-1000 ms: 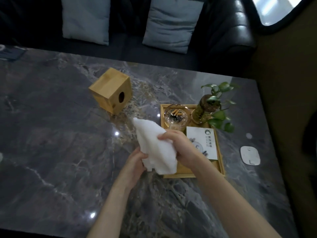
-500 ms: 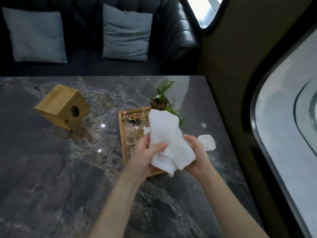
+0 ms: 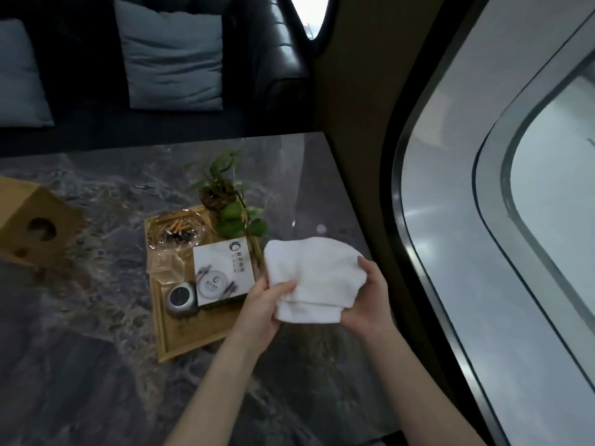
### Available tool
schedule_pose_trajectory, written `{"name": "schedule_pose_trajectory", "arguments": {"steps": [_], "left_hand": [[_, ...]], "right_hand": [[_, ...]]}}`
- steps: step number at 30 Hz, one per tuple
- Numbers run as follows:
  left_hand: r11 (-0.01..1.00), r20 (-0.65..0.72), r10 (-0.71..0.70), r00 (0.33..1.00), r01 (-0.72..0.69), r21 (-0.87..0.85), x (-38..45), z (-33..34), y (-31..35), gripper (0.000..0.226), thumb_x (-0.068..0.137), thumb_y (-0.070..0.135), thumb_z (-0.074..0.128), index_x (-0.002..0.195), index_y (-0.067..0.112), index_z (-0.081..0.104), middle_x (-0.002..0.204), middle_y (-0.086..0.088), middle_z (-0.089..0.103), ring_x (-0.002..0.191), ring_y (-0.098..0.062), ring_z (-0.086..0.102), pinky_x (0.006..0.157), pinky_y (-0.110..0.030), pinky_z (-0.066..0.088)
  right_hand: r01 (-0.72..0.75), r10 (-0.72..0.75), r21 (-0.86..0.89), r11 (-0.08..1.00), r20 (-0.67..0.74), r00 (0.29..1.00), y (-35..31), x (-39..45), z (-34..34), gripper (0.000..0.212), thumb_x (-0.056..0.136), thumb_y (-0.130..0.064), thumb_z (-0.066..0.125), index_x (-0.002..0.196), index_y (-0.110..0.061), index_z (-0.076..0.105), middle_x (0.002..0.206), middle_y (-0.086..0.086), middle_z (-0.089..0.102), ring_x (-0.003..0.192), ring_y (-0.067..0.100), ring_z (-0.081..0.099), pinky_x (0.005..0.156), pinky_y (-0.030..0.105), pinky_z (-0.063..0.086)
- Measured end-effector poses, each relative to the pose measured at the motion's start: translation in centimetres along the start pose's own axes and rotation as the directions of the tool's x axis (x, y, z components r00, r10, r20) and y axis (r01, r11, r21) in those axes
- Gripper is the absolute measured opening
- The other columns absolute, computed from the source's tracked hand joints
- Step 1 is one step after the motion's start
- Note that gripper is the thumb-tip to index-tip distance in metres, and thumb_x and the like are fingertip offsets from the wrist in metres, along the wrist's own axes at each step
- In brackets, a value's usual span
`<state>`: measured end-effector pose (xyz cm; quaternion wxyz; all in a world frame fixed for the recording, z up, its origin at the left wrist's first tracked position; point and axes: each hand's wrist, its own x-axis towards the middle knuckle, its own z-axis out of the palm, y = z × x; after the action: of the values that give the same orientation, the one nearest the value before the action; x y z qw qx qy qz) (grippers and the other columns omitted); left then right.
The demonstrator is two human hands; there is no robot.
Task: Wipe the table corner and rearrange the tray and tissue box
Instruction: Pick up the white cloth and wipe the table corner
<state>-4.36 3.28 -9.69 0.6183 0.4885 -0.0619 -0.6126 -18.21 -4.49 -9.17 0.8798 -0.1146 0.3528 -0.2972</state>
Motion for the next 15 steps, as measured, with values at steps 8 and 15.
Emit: {"name": "schedule_pose_trajectory", "arguments": {"steps": [8,15], "left_hand": [[0.812,-0.025,-0.067,0.997,0.068,0.58,5.0,0.7,-1.2,0.03,0.089,0.035,0.05,0.115,0.024,0.054,0.117,0.001,0.062,0.101,-0.012,0.059,0.089,-0.032,0.048],[0.036,0.084,0.338,0.937,-0.102,0.994,7.9,0.3,-3.5,0.054,0.096,0.034,0.028,0.145,0.014,0.015,0.156,-0.003,0.014,0.143,-0.014,0.008,0.114,-0.029,0.005]], "right_hand": [[-0.083,-0.041,-0.421,0.903,-0.278,0.96,-4.4,3.3,0.3,0.024,0.076,-0.011,0.05,0.096,-0.004,0.062,0.088,0.009,0.066,0.09,0.025,0.064,0.065,0.032,0.05],[0.178,-0.57,-0.953,0.244,0.008,0.822,-11.0,7.1,5.3,0.02,0.087,-0.007,0.048,0.104,-0.009,0.058,0.088,-0.001,0.059,0.075,0.004,0.052,0.061,0.017,0.042]]}}
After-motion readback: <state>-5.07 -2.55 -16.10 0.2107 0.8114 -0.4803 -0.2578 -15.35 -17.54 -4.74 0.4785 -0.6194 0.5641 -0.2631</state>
